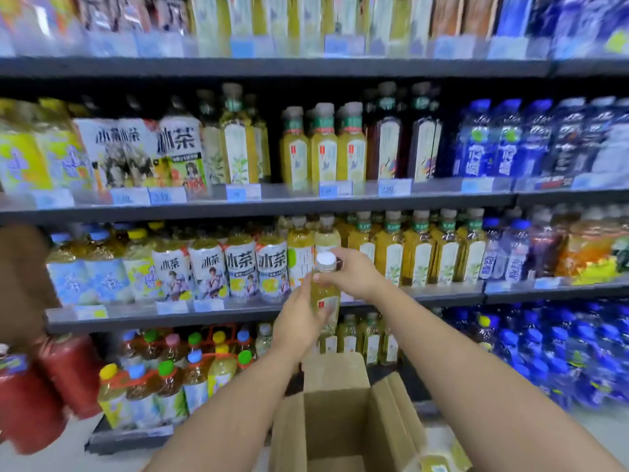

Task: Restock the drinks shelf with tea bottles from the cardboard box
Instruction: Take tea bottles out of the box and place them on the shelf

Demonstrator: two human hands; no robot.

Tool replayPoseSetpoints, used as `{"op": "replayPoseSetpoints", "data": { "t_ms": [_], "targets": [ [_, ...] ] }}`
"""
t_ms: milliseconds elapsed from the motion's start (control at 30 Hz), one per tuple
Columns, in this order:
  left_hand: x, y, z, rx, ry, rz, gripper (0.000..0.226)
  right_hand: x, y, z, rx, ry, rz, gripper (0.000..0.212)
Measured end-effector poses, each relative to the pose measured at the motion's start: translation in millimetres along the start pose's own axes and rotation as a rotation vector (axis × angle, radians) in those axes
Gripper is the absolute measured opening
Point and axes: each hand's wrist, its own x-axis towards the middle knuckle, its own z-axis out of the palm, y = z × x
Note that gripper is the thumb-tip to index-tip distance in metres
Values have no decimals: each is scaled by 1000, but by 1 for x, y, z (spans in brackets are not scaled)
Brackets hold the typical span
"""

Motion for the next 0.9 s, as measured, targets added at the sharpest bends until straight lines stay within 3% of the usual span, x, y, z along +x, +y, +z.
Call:
{"op": "replayPoseSetpoints", "data": {
  "t_ms": [133, 367, 567, 767, 900],
  "targets": [
    [43, 43, -56, -4, 128, 82, 63, 22, -68, -49, -35, 87, -122, 27],
    [121, 100, -141, 5, 312, 218, 73, 73, -156, -113, -42, 241, -286, 34],
    [177, 104, -168, 37, 374, 235, 76, 122, -171, -109, -13, 402, -310, 46],
    [214, 84, -166, 55, 340, 186, 72, 169, -166, -99, -42, 423, -301, 39],
    [226, 68, -156, 48, 290, 144, 69, 199, -154, -90, -134, 428, -195, 37]
  ]
}}
